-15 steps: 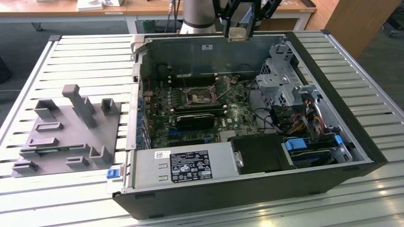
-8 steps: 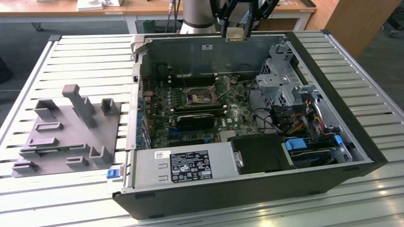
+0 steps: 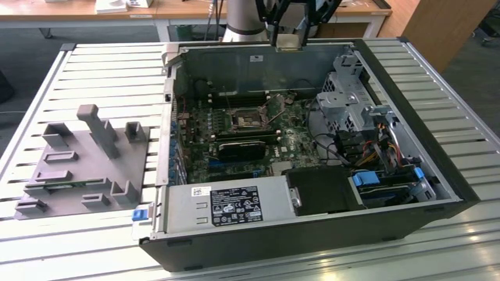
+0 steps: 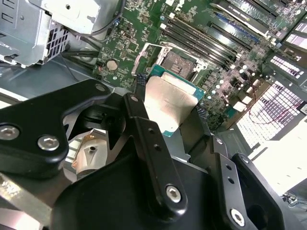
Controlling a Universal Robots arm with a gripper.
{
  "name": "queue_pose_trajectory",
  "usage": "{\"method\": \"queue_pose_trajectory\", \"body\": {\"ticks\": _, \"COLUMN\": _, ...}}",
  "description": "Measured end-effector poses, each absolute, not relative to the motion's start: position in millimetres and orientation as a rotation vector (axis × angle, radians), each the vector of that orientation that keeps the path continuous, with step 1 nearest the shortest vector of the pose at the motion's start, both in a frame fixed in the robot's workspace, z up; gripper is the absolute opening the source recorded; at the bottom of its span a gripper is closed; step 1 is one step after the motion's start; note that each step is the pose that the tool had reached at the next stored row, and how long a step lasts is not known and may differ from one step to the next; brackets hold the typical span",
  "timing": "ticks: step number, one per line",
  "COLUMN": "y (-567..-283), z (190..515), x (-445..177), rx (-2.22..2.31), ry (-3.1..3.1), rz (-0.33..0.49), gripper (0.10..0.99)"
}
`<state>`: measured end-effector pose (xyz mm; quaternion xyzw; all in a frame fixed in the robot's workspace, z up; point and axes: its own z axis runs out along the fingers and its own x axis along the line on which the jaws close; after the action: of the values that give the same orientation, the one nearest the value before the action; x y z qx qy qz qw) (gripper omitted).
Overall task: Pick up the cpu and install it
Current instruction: 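Place the cpu into insertion slot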
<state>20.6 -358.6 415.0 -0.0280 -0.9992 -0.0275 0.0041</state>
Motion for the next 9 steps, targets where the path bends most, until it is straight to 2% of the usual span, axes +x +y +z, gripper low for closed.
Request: {"method": "queue_pose_trajectory", "body": {"ticks": 9, "y": -358.6, "z": 415.0, "x": 12.2, "rx": -0.117, "ry": -3.131, "rz": -0.086, "gripper": 0.537}}
